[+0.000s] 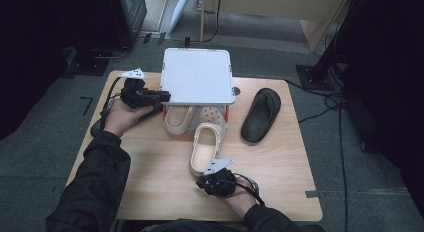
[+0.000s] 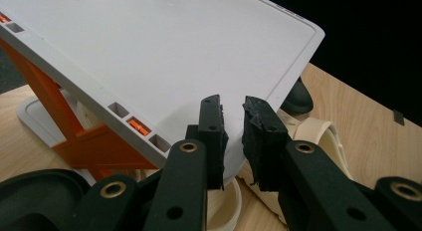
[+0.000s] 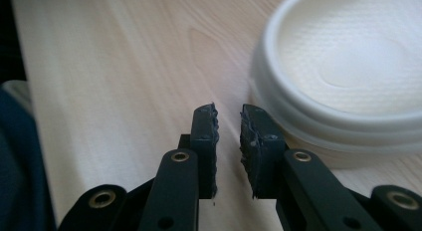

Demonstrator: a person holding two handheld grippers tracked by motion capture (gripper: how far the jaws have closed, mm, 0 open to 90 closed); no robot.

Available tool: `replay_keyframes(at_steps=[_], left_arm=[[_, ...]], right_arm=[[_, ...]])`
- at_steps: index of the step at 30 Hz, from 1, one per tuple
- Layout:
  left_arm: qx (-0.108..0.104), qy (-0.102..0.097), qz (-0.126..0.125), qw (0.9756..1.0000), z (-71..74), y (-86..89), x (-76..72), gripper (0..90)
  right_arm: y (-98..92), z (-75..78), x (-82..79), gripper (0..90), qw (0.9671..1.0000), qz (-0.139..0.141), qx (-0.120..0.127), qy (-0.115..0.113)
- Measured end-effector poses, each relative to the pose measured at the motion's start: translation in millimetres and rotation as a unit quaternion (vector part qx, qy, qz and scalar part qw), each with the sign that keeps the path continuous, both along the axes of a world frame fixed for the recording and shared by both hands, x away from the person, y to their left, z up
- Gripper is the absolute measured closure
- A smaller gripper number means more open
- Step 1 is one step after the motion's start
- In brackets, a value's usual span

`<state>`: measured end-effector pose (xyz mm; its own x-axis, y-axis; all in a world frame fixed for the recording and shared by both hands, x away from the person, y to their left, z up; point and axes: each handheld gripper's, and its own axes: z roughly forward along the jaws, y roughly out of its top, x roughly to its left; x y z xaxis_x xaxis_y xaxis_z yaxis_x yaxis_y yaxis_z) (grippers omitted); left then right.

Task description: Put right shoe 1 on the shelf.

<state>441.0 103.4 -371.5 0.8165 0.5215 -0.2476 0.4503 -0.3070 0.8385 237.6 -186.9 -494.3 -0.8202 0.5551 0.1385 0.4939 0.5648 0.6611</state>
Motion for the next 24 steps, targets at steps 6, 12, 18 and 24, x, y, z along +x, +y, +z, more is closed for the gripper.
replay_keyframes(at_steps=[6,12,18,24], left_arm=[[-0.002,0.004,0.001,1.0000,0.0,0.1,0.1,79.0],[0.000,0.001,0.001,1.0000,0.0,0.0,0.0,79.4],[0.001,0.000,0.002,1.0000,0.1,-0.1,-0.2,79.5],[0.002,0.000,0.002,1.0000,0.3,-0.3,-0.5,79.5]], right_arm=[[-2.5,0.7,5.3,78.3,0.9999,-0.010,-0.005,-0.002],[-8.2,6.9,15.6,77.7,0.9995,-0.028,0.004,-0.016],[-11.4,11.7,25.8,78.2,0.9985,-0.043,0.009,-0.033],[-15.5,15.0,36.0,77.8,0.9971,-0.059,0.009,-0.048]])
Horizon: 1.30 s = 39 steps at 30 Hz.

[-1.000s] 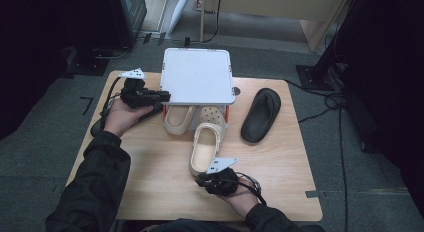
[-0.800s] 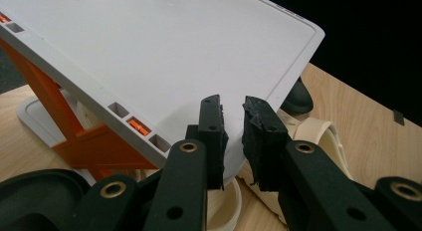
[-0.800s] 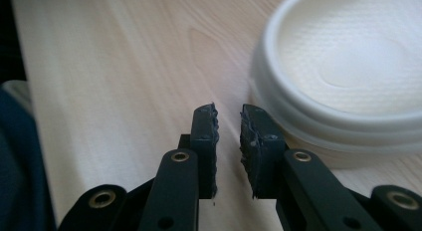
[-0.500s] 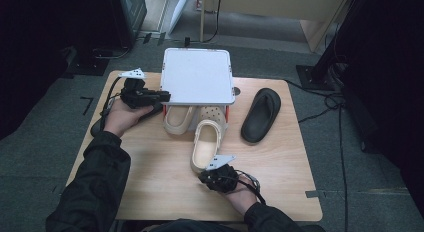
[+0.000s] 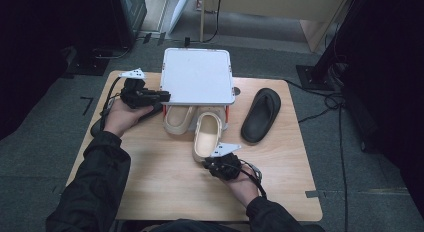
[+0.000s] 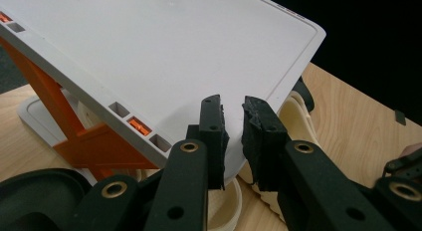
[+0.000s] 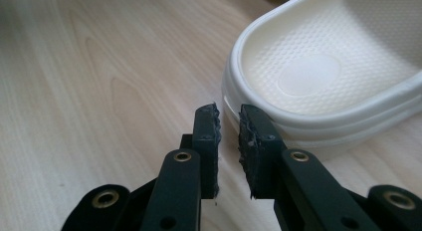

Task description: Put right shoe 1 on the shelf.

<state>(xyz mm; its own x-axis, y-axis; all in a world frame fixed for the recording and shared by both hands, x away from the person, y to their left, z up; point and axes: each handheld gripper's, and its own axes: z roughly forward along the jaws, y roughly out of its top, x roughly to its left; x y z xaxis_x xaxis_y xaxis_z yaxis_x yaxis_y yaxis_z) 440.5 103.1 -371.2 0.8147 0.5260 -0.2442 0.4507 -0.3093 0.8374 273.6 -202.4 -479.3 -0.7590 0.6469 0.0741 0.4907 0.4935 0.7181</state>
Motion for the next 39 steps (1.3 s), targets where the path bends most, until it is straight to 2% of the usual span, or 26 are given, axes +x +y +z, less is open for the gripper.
replay_keyframes(at_steps=[4,7,14,19,23,29,33,36,39], left_arm=[[0.000,0.000,0.000,1.0000,0.0,-0.2,-0.1,79.5],[0.001,-0.001,0.000,1.0000,0.2,-0.3,-0.3,79.4],[0.003,-0.002,0.001,1.0000,0.4,-0.3,-0.5,79.4],[0.002,-0.002,0.001,1.0000,0.3,-0.1,-0.4,79.4],[0.003,-0.002,0.001,1.0000,0.3,0.2,-0.3,79.4],[0.001,-0.001,0.001,1.0000,0.2,-0.3,-0.4,79.5],[0.001,-0.001,0.001,1.0000,0.0,0.1,-0.1,79.5],[0.001,-0.001,0.001,1.0000,0.0,0.5,0.0,79.4],[0.001,-0.002,0.001,1.0000,0.0,0.3,-0.4,79.4]], right_arm=[[-5.3,4.4,6.2,77.4,0.9998,-0.014,0.006,-0.011],[-8.1,6.5,12.3,78.3,0.9997,-0.015,0.012,-0.016],[-4.6,7.6,21.9,78.4,0.9995,-0.013,0.001,-0.029],[-9.0,10.9,32.6,77.7,0.9986,-0.031,0.006,-0.042],[-13.6,11.5,39.5,78.1,0.9982,-0.048,0.022,-0.029],[0.4,10.3,31.2,80.1,0.9990,-0.018,0.031,-0.025],[14.8,-0.5,31.3,80.1,0.9996,-0.001,0.029,-0.005],[21.3,-9.4,35.0,81.9,0.9999,0.003,0.015,-0.005],[22.0,-9.2,39.4,82.2,0.9998,-0.004,0.018,-0.009]])
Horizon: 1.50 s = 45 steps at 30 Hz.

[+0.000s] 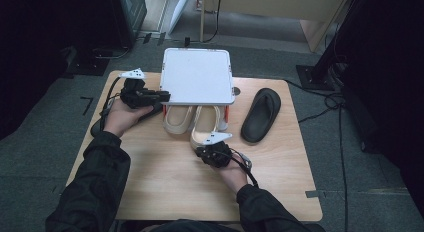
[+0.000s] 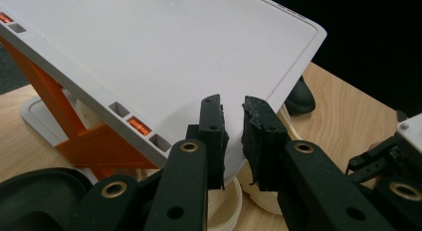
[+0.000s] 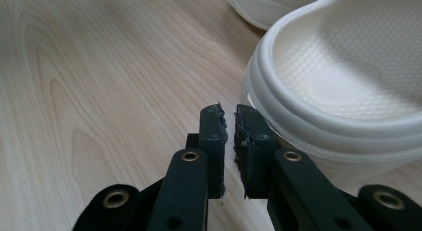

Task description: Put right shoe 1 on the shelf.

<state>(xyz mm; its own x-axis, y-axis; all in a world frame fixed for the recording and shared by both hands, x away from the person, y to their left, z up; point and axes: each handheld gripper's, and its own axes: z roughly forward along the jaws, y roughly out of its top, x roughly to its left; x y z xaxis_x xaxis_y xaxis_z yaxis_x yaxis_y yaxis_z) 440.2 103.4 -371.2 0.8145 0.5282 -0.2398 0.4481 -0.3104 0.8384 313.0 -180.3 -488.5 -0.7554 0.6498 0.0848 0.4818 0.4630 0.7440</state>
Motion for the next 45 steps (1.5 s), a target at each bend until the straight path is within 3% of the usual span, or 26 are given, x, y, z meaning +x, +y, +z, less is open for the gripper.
replay_keyframes(at_steps=[13,20,26,30,33,39,45], left_arm=[[0.001,-0.001,0.003,1.0000,0.1,0.0,0.1,79.3],[0.001,-0.001,0.004,1.0000,0.1,-0.4,-0.1,79.4],[0.001,-0.001,0.006,1.0000,0.2,-1.0,-0.5,79.4],[0.002,-0.002,0.005,1.0000,0.3,-1.0,-0.6,79.4],[0.002,-0.002,0.006,1.0000,0.3,-0.9,-0.7,79.3],[0.000,-0.001,0.004,1.0000,-0.1,-0.7,-0.4,79.3],[0.000,-0.001,0.005,1.0000,-0.2,-0.2,-0.3,79.4]], right_arm=[[-2.8,3.4,9.1,82.7,0.9999,-0.008,-0.005,-0.012],[-12.4,9.0,8.0,80.3,0.9995,-0.027,0.008,-0.015],[-9.3,15.6,7.3,73.6,0.9982,-0.034,0.032,-0.037],[-2.9,17.7,11.1,68.1,0.9983,-0.023,0.037,-0.039],[1.9,22.2,10.7,67.2,0.9967,-0.026,0.042,-0.064],[2.6,17.3,25.7,66.7,0.9978,-0.038,0.023,-0.048],[10.5,8.1,35.5,71.6,0.9987,-0.011,-0.001,-0.049]])
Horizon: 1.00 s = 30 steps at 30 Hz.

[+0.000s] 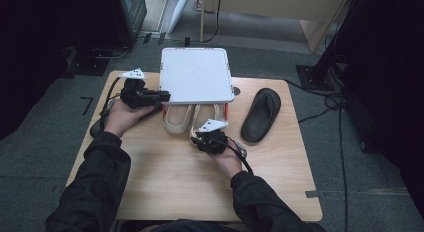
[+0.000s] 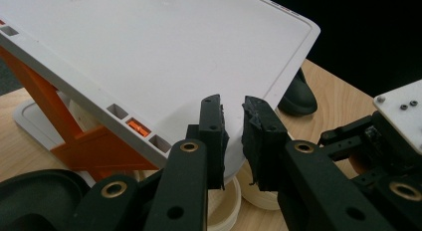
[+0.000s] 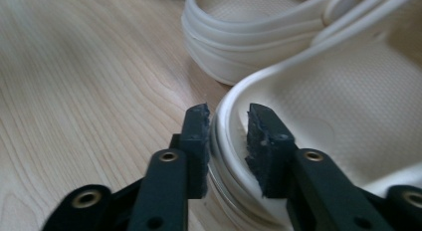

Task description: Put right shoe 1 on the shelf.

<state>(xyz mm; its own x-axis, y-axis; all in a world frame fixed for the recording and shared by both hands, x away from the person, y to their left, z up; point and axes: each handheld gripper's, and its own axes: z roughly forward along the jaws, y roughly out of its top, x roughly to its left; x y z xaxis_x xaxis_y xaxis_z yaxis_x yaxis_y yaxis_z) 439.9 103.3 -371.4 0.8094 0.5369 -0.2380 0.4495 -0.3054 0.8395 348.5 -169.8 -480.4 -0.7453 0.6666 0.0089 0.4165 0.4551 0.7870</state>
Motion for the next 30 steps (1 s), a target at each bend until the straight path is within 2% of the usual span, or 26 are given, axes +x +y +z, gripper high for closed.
replay_keyframes(at_steps=[4,10,13,19,22,23,26,30], left_arm=[[-0.002,0.001,0.000,1.0000,-0.2,0.3,0.2,79.4],[-0.003,0.004,0.002,1.0000,-0.2,0.3,0.3,80.1],[-0.002,0.004,0.002,1.0000,0.0,0.1,0.2,80.1],[0.001,0.003,0.003,1.0000,0.6,0.2,-0.2,80.1],[-0.002,0.005,0.003,1.0000,0.2,0.3,0.1,80.1],[-0.002,0.005,0.003,1.0000,0.2,0.4,0.1,80.0],[-0.001,0.004,0.003,1.0000,0.3,0.3,0.0,79.9],[-0.001,0.004,0.003,1.0000,0.2,0.1,0.0,79.9]], right_arm=[[-4.5,4.7,1.2,76.1,0.9998,0.014,0.002,0.015],[-23.6,7.8,-1.1,75.4,0.9991,0.027,-0.021,0.026],[-34.0,9.0,-1.1,74.5,0.9988,0.030,-0.019,0.034],[-43.5,10.0,-6.4,72.8,0.9986,0.033,-0.036,0.019],[-45.1,9.4,-8.5,70.0,0.9988,0.025,-0.039,0.020],[-45.4,10.3,-9.9,69.0,0.9989,0.022,-0.037,0.019],[-51.4,16.2,-15.1,67.8,0.9994,0.023,-0.012,0.024],[-64.4,24.5,-29.1,76.6,0.9985,0.045,0.015,0.028]])
